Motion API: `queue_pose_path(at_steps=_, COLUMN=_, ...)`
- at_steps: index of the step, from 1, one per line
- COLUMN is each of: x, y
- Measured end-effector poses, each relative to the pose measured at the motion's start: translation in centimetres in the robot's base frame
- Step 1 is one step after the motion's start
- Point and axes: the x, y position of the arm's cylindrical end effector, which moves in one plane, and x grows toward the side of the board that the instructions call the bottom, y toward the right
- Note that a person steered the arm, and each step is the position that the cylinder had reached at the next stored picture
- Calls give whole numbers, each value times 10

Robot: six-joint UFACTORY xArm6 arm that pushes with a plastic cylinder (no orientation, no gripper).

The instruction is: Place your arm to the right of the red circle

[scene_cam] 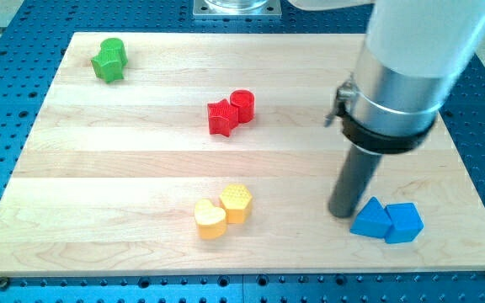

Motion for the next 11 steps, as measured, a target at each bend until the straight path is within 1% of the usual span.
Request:
queue_pose_path(at_steps=1, x=-42, y=-33)
queue_pose_path(at_steps=2, x=-73, y=-37)
queue_pose_path(at_steps=3, x=-78, y=-37)
queue_pose_path(at_steps=9, x=-76, y=-35)
queue_pose_path(at_steps=10, x=-116, y=-20)
queue_pose_path(at_steps=11, x=-177, y=-14)
